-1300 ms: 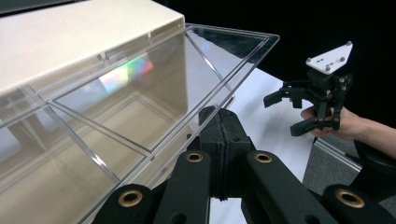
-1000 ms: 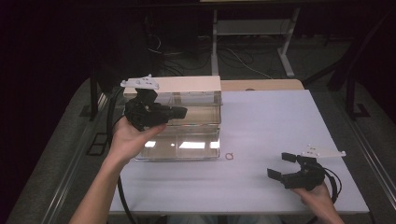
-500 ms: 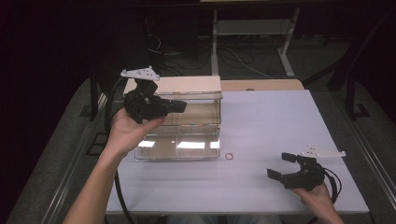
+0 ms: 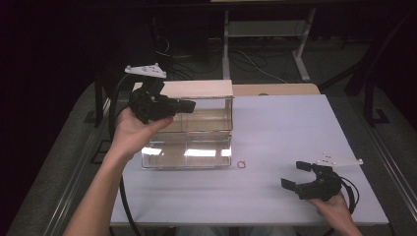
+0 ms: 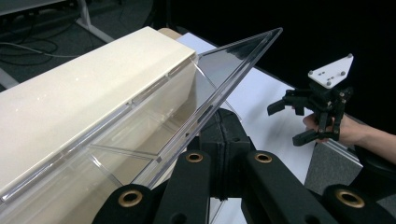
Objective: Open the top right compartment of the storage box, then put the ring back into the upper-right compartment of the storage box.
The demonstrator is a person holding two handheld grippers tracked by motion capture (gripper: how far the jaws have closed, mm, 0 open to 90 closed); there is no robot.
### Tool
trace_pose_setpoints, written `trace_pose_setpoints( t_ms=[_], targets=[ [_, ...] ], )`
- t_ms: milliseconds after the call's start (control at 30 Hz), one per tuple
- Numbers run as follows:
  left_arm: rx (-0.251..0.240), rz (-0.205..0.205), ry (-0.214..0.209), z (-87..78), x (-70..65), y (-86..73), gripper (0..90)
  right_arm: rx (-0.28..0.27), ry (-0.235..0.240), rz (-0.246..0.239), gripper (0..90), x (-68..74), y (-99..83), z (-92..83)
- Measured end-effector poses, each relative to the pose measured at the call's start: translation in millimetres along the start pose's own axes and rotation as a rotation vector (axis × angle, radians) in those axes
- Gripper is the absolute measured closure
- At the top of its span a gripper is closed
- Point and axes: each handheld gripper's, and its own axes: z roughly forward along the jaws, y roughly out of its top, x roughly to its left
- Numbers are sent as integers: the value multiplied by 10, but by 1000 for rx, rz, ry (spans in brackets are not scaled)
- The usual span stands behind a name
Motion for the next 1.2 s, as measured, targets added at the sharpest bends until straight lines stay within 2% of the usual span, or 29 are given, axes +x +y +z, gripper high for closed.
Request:
trace_pose_setpoints(
  t_ms=[133,333,533,867,1200],
  targets=[
    [-4,-2,1,-4,-3,-6,891,18,4,-11,10,16,14,22],
    [-11,-4,-7,-8,14,-2,891,66,9,-70,10,50,60,76],
    [-17,-5,-14,-12,37,25,891,113,27,-86,10,93,113,113],
    [-18,-1,-19,7,43,68,891,134,41,-126,10,133,242,146],
    [-15,7,-25,23,37,80,891,210,79,-160,10,127,440,275]
  ],
)
